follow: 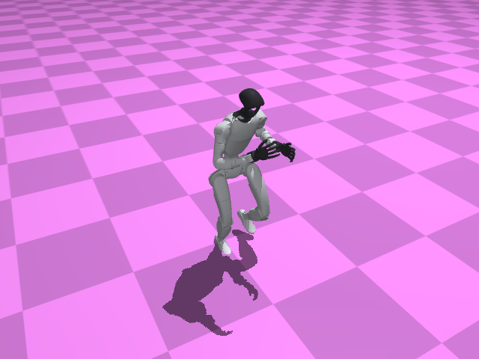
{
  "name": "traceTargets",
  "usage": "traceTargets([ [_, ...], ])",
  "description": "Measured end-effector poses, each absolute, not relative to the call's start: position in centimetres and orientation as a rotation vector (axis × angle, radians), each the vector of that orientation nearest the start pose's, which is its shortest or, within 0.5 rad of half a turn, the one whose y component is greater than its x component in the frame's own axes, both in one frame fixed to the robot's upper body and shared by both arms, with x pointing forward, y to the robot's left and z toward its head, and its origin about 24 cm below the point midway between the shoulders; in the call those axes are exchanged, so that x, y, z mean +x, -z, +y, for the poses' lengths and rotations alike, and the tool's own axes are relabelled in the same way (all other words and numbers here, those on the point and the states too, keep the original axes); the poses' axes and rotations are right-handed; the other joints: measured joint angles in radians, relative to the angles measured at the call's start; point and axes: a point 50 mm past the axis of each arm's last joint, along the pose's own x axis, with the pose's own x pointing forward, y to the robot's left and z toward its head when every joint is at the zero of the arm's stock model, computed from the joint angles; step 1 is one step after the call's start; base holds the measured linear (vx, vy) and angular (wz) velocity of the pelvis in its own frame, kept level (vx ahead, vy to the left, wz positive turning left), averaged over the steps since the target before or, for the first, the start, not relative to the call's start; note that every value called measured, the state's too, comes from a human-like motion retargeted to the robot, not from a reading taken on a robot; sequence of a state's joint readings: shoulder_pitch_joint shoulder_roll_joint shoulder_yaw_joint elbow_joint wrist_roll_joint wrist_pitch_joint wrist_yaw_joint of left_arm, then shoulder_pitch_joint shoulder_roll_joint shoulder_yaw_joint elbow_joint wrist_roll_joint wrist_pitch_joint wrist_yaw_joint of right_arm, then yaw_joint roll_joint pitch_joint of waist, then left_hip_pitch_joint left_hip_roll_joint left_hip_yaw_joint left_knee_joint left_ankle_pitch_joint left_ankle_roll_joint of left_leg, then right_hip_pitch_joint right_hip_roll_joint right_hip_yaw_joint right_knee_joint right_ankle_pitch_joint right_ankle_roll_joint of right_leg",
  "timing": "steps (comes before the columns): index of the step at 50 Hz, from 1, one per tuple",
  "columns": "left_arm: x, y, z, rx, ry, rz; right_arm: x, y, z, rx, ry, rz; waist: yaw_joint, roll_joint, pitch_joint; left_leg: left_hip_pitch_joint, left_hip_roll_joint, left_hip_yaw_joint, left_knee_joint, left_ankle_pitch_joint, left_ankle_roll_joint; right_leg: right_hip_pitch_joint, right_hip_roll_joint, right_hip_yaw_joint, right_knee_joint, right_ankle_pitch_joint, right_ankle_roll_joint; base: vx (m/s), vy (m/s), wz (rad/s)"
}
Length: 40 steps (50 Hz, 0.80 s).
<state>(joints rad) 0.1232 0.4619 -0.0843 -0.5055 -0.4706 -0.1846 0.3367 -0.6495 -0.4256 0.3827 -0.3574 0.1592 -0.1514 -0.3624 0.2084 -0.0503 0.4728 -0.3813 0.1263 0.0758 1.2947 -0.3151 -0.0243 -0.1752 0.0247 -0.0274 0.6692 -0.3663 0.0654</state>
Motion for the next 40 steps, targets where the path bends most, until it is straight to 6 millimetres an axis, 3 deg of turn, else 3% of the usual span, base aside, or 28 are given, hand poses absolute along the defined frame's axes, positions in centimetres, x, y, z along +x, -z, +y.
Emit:
traceTargets([
  [2, 20.1, -14.9, 19.9, -0.111, -0.067, -0.457, 23.8, -28.4, -7.5, -0.069, -0.332, -1.123, 0.05, -0.007, -0.049, -0.024, -0.022, 0.017, -0.205, 0.019, 0.02, 0.093, -0.01, 0.03, -0.155, 0.089, 0.038, 0.93, 0.03, -0.71],
  [5, 19.2, -14.9, 20.1, -0.072, -0.045, -0.453, 21.8, -28.1, -7.2, -0.061, -0.413, -1.166, 0.089, -0.022, -0.127, 0.02, -0.086, 0.039, -0.678, 0.106, 0.013, 0.211, -0.036, 0.066, -0.356, 0.293, 0.096, 0.95, 0.09, -0.2],
  [9, 18.6, -15.3, 19.6, -0.01, -0.026, -0.477, 20.7, -24.7, -7.8, -0.046, -0.464, -1.044, 0.097, 0.09, -0.168, 0.231, -0.09, 0.036, -1.159, 0.212, -0.116, 0.307, 0.044, 0.152, -0.316, 0.488, 0.089, 0.98, 0.19, -0.5],
  [11, 18.9, -15.8, 19.1, 0.038, -0.026, -0.514, 20.8, -22.9, -8.0, -0.054, -0.454, -0.959, 0.082, 0.139, -0.192, 0.277, -0.08, 0.037, -1.201, 0.245, -0.128, 0.227, 0.079, 0.153, -0.089, 0.461, 0.038, 0.88, 0.23, -0.68],
  [13, 20.1, -16.7, 18.2, 0.059, -0.028, -0.573, 21.6, -21.3, -8.1, -0.101, -0.405, -0.888, 0.062, 0.136, -0.203, 0.277, -0.107, 0.052, -1.154, 0.233, -0.063, 0.078, 0.022, 0.102, 0.201, 0.359, -0.026, 0.77, 0.23, -0.61],
  [15, 21.7, -18.2, 17.2, 0.047, -0.009, -0.648, 22.7, -19.7, -8.2, -0.166, -0.346, -0.809, 0.025, 0.097, -0.169, 0.254, -0.164, 0.072, -1.013, 0.131, 0.035, -0.049, -0.108, 0.056, 0.424, 0.241, -0.094, 0.7, 0.22, -0.2],
  [17, 23.3, -20.9, 16.0, 0.059, 0.029, -0.77, 23.5, -18.2, -8.7, -0.186, -0.305, -0.731, -0.03, 0.067, -0.123, 0.221, -0.2, 0.081, -0.837, 0.012, 0.043, -0.138, -0.197, 0.035, 0.524, 0.14, -0.13, 0.72, 0.18, 0.34],
  [18, 23.6, -22.2, 15.4, 0.084, 0.05, -0.846, 23.4, -17.5, -9.2, -0.169, -0.286, -0.702, -0.063, 0.069, -0.117, 0.21, -0.196, 0.08, -0.754, -0.036, 0.009, -0.165, -0.213, 0.012, 0.533, 0.11, -0.119, 0.76, 0.16, 0.47],
  [20, 23.8, -25.3, 14.3, 0.1, 0.071, -0.998, 22.7, -16.9, -10.6, -0.153, -0.272, -0.67, -0.109, 0.09, -0.123, 0.256, -0.199, 0.069, -0.793, -0.055, -0.031, -0.207, -0.199, -0.013, 0.432, 0.064, -0.13, 0.76, 0.17, 0.29],
  [22, 23.1, -27.3, 13.5, 0.046, 0.102, -1.109, 21.3, -16.6, -12.0, -0.159, -0.274, -0.661, -0.172, 0.119, -0.155, 0.327, -0.2, 0.055, -0.882, -0.029, -0.065, -0.211, -0.179, -0.068, 0.244, 0.118, -0.054, 0.82, 0.18, 0.32],
  [25, 22.2, -28.0, 13.1, -0.057, 0.117, -1.162, 20.0, -16.2, -13.6, -0.18, -0.295, -0.619, -0.262, 0.17, -0.205, 0.435, -0.198, 0.038, -1.038, 0.076, -0.101, -0.118, -0.104, -0.11, -0.242, 0.264, 0.049, 0.87, 0.14, 0.2],
  [27, 22.2, -27.4, 13.3, -0.105, 0.12, -1.131, 19.9, -15.3, -14.2, -0.222, -0.287, -0.568, -0.291, 0.173, -0.207, 0.527, -0.222, 0.027, -1.117, 0.152, -0.109, -0.056, -0.081, -0.081, -0.459, 0.338, 0.127, 0.92, 0.08, -0.23],
  [30, 22.7, -25.5, 14.0, -0.085, 0.094, -1.028, 20.5, -13.8, -14.8, -0.319, -0.262, -0.489, -0.285, 0.169, -0.18, 0.614, -0.263, 0.027, -1.113, 0.246, -0.098, 0.018, -0.079, -0.052, -0.558, 0.398, 0.154, 0.87, 0.07, -0.65],
  [32, 23.0, -23.4, 14.6, -0.036, 0.073, -0.933, 21.1, -13.0, -14.8, -0.352, -0.262, -0.453, -0.271, 0.154, -0.151, 0.579, -0.294, 0.041, -0.932, 0.261, -0.084, 0.066, -0.112, -0.052, -0.525, 0.384, 0.122, 0.8, 0.09, -0.53],
  [34, 23.1, -21.1, 15.3, -0.004, 0.06, -0.818, 22.0, -12.9, -14.2, -0.337, -0.279, -0.457, -0.267, 0.164, -0.122, 0.448, -0.272, 0.075, -0.604, 0.214, -0.068, 0.068, -0.127, -0.051, -0.421, 0.273, 0.037, 0.72, 0.11, -0.23],
  [36, 22.9, -18.6, 16.3, -0.015, 0.041, -0.684, 23.3, -14.1, -13.2, -0.322, -0.3, -0.516, -0.256, 0.198, -0.091, 0.3, -0.186, 0.124, -0.285, 0.119, -0.029, 0.012, -0.113, -0.046, -0.226, 0.127, -0.063, 0.68, 0.13, -0.26],
  [37, 22.6, -17.3, 16.8, -0.023, 0.028, -0.621, 23.9, -15.3, -12.7, -0.319, -0.303, -0.575, -0.242, 0.204, -0.08, 0.237, -0.139, 0.154, -0.162, 0.072, -0.015, -0.031, -0.115, -0.04, -0.104, 0.063, -0.078, 0.72, 0.14, -0.45],
  [38, 22.0, -16.2, 17.3, -0.023, 0.016, -0.57, 24.3, -17.1, -12.2, -0.313, -0.29, -0.664, -0.22, 0.192, -0.08, 0.176, -0.098, 0.191, -0.068, 0.035, -0.026, -0.09, -0.134, -0.031, 0.036, 0.012, -0.037, 0.74, 0.14, -0.38],
  [40, 20.5, -14.4, 18.5, -0.058, -0.029, -0.48, 24.4, -20.6, -10.5, -0.34, -0.328, -0.831, -0.197, 0.196, -0.076, 0.098, -0.065, 0.187, -0.032, -0.031, 0.04, -0.051, -0.131, -0.025, 0.021, -0.034, -0.061, 0.76, 0.14, -0.16],
])
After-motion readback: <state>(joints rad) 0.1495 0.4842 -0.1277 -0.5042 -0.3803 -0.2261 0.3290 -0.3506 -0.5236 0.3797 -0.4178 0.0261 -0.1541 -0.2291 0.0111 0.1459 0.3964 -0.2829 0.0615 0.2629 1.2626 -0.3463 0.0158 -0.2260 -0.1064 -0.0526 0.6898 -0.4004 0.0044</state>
